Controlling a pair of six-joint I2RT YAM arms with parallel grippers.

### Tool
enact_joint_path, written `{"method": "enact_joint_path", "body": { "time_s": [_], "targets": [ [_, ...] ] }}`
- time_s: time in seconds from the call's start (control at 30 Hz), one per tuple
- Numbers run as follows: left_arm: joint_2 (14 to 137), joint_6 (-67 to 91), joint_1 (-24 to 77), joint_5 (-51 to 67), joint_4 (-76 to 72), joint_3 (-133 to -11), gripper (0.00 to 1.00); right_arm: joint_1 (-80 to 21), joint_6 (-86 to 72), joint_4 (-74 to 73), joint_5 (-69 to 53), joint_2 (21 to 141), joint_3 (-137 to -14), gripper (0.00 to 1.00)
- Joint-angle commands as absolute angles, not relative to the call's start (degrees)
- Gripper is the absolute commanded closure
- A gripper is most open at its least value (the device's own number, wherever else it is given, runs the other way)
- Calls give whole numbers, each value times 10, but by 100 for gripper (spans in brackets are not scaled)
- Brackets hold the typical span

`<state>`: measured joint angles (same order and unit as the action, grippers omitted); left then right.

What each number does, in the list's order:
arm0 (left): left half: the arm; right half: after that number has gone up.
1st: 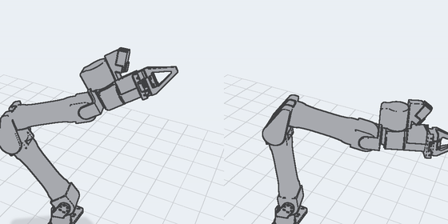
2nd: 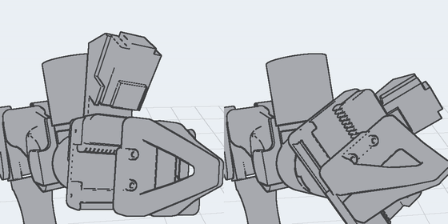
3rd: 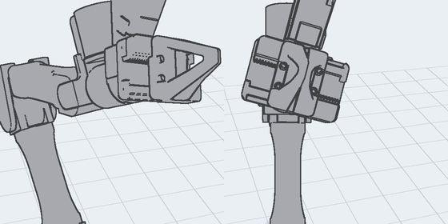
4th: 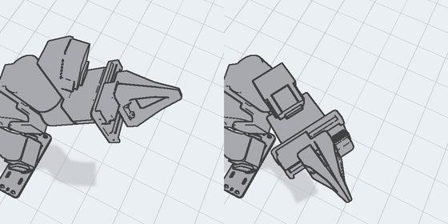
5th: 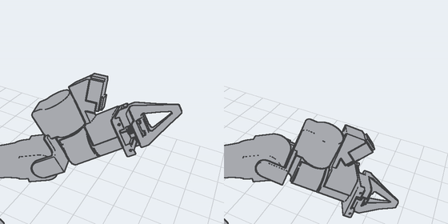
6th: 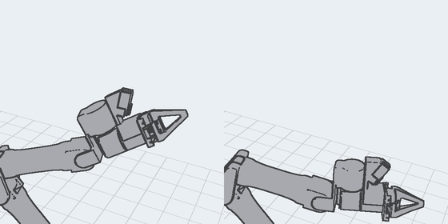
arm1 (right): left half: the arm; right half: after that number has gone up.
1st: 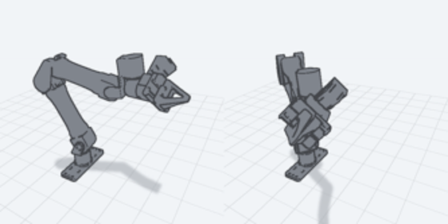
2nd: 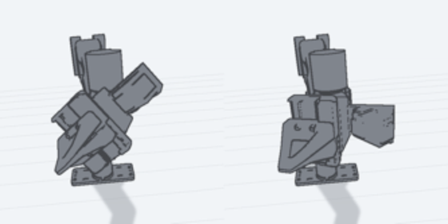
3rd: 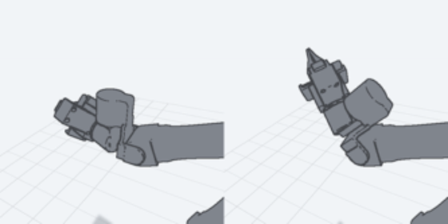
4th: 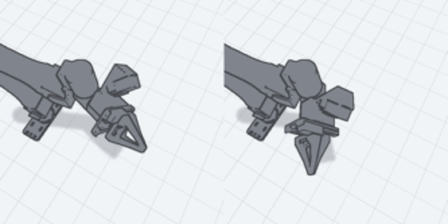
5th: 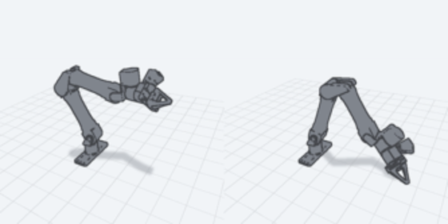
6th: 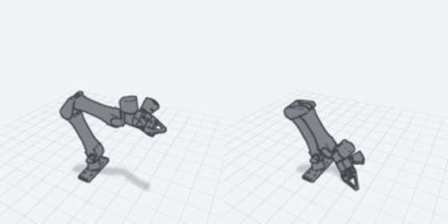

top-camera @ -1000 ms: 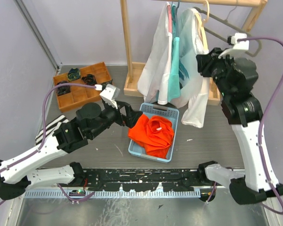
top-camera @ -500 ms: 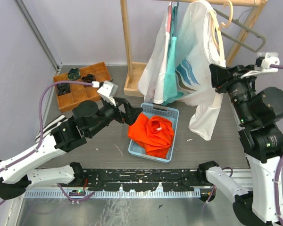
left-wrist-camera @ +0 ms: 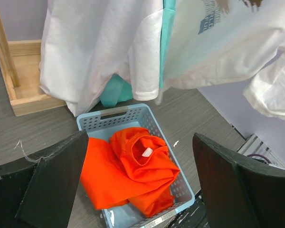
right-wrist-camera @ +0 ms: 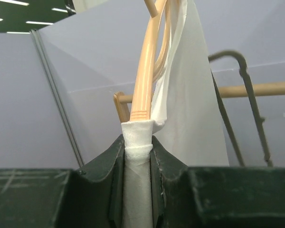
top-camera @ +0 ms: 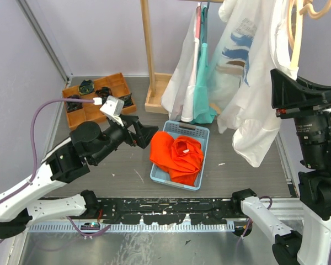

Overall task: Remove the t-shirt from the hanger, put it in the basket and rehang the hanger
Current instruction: Pick up the hanger from the clothesline, then remove the T-shirt from the hanger.

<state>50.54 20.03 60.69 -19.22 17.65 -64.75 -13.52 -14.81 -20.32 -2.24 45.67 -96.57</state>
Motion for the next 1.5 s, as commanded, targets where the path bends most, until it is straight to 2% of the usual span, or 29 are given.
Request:
{"method": "enact_joint_path", "body": {
  "time_s": [0.0,1.07,1.47],
  "targets": [
    [482,207,608,-212,189,-644,2,-131,-151,-79,-47,449,-991,99],
    [450,206,608,-229,207,-638,2,-122,-170,-79,-104,455,-999,99],
    [452,198,608,-236,212,-647,2,-123,-190,-82,-215,477,-1028,99]
  ]
}}
